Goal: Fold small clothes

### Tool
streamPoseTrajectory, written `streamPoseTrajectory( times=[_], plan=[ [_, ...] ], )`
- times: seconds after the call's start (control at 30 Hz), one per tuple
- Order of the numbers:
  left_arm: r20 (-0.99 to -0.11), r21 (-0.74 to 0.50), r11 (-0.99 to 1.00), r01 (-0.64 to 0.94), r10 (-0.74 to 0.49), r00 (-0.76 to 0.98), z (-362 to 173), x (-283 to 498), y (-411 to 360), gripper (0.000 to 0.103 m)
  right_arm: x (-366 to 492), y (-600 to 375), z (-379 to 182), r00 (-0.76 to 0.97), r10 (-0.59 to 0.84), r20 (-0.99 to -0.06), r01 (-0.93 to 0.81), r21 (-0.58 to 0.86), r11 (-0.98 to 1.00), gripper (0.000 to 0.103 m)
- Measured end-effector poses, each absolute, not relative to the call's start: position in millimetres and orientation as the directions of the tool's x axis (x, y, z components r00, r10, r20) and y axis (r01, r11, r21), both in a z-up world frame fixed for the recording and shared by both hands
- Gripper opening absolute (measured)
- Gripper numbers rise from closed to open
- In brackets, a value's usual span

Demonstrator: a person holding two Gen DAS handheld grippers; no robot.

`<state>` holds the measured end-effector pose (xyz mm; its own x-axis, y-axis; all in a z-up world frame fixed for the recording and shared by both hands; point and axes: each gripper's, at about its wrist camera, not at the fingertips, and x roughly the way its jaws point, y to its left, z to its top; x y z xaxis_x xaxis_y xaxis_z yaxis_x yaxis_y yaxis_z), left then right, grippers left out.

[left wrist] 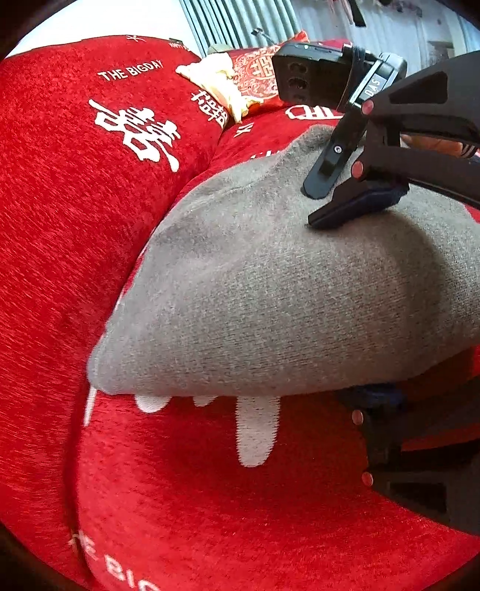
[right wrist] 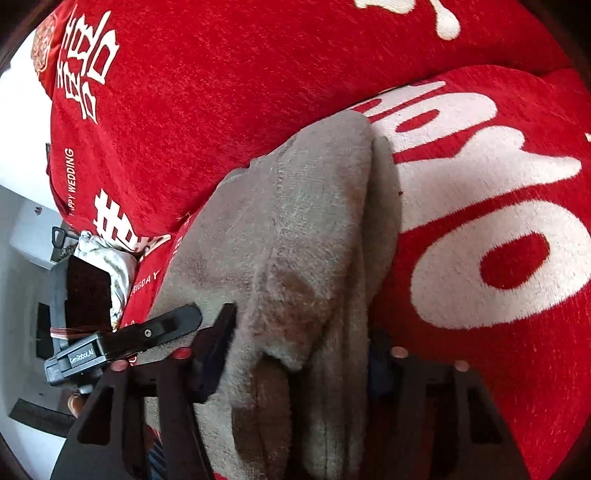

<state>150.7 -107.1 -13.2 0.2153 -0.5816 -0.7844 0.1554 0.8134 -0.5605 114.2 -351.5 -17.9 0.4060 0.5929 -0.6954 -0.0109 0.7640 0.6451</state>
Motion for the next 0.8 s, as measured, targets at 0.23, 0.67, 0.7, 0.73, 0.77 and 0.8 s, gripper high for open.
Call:
streamPoseTrajectory(
  times=[0.23, 0.67, 0.7, 0.73, 0.77, 0.8],
  plan=[
    [-0.799, -0.497, 0.842, 0.212, -0.539, 0.268, 3.9, 137.1, -107.1, 0.065, 102.7, -345.5, 2.2, 0.444, 0.556, -0.703, -0.048, 0.601, 0.798, 0.045],
    [-0.793, -0.454, 0.856, 0.246, -0.514, 0.327, 24.8, 98.0, -85.9, 0.064, 77.0, -323.0, 17.5, 0.443, 0.558, -0.702, -0.108, 0.576, 0.81, 0.044],
    [-0.792, -0.453, 0.857, 0.246, -0.513, 0.33, 24.8, 94.6, -83.9, 0.064, 74.5, -320.5, 17.7, 0.442, 0.557, -0.703, -0.112, 0.572, 0.812, 0.044],
    [-0.792, -0.451, 0.858, 0.246, -0.512, 0.333, 25.1, 91.3, -82.5, 0.064, 72.7, -319.1, 17.8, 0.441, 0.557, -0.704, -0.115, 0.571, 0.813, 0.044],
    [-0.791, -0.45, 0.858, 0.247, -0.511, 0.336, 25.2, 88.2, -80.9, 0.064, 70.7, -317.4, 18.1, 0.44, 0.557, -0.705, -0.117, 0.57, 0.814, 0.044],
    [-0.79, -0.45, 0.858, 0.247, -0.511, 0.339, 25.5, 84.9, -78.2, 0.064, 67.9, -314.6, 18.6, 0.439, 0.555, -0.707, -0.12, 0.566, 0.815, 0.044]
  ],
)
